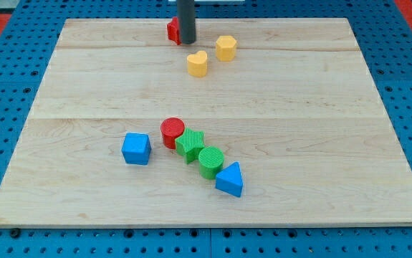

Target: Move the red star to the top of the blue cube

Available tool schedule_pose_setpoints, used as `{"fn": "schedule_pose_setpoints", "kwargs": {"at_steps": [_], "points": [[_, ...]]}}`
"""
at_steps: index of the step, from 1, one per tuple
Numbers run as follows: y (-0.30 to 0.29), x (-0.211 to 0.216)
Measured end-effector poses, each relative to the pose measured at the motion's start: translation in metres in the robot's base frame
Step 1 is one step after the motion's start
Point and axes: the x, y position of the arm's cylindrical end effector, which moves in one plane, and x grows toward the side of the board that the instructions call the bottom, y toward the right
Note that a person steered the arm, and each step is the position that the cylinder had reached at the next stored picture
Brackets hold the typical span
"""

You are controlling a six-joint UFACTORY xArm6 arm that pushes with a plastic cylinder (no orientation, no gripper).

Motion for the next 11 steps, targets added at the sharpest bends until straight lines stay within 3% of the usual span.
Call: {"fn": "schedule_pose_setpoints", "kwargs": {"at_steps": [1, 2, 3, 6, 7, 9, 10, 11], "points": [[0.031, -0.025], [-0.019, -0.051], [-0.093, -0.013], [-0.135, 0.067], [-0.149, 0.111], [-0.143, 0.064], [-0.093, 0.064], [-0.074, 0.094]]}}
